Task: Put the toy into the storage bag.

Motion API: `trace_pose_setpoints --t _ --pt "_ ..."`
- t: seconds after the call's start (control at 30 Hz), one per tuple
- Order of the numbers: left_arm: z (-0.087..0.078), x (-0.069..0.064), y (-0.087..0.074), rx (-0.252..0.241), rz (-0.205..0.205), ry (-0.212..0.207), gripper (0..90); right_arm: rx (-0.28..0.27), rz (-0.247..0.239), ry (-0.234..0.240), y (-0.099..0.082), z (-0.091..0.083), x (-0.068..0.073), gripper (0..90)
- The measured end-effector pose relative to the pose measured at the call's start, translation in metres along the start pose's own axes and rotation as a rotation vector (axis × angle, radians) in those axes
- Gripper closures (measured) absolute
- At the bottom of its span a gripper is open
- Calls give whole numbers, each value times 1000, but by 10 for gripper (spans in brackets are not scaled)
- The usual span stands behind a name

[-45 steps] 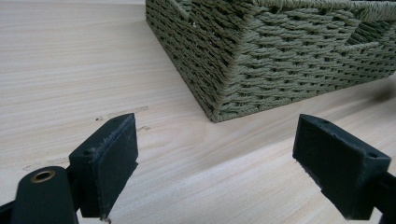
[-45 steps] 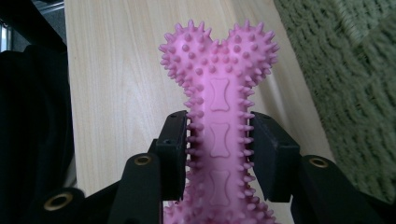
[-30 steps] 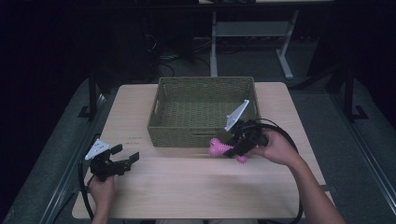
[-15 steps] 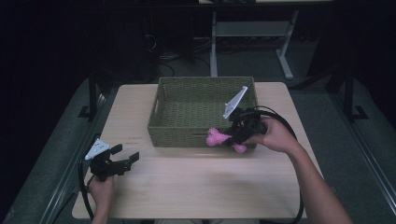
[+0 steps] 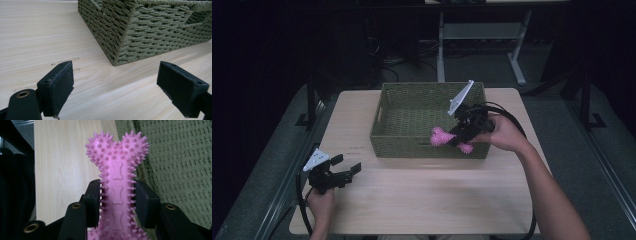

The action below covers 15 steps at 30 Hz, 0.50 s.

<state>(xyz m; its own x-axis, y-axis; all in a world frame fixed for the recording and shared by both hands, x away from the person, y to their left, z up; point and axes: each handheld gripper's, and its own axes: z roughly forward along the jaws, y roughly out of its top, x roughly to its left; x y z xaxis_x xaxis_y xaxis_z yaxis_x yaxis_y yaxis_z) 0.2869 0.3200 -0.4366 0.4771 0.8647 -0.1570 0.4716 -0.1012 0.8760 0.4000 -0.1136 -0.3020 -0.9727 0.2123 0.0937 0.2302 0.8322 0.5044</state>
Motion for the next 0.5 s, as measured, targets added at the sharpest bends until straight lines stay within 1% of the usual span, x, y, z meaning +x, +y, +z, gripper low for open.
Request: trace_pose_setpoints --t 0.17,0.23,0.27,0.37,0.4,0.5 --pt "0 0 0 -1 -5 -1 136 -1 -9 1 4 -2 -5 583" --pt "0 0 0 -1 -5 -1 136 -4 0 6 7 -4 -11 583" --pt "0 0 0 -1 -3 -1 136 -4 0 6 7 -4 -11 583" --pt "0 0 0 1 -3 -1 136 8 4 0 10 -5 -16 583" --pt "0 1 0 0 -2 1 136 -2 6 5 12 -6 -21 584" --pt "1 1 0 2 -3 0 136 -2 11 10 13 -6 -24 583"
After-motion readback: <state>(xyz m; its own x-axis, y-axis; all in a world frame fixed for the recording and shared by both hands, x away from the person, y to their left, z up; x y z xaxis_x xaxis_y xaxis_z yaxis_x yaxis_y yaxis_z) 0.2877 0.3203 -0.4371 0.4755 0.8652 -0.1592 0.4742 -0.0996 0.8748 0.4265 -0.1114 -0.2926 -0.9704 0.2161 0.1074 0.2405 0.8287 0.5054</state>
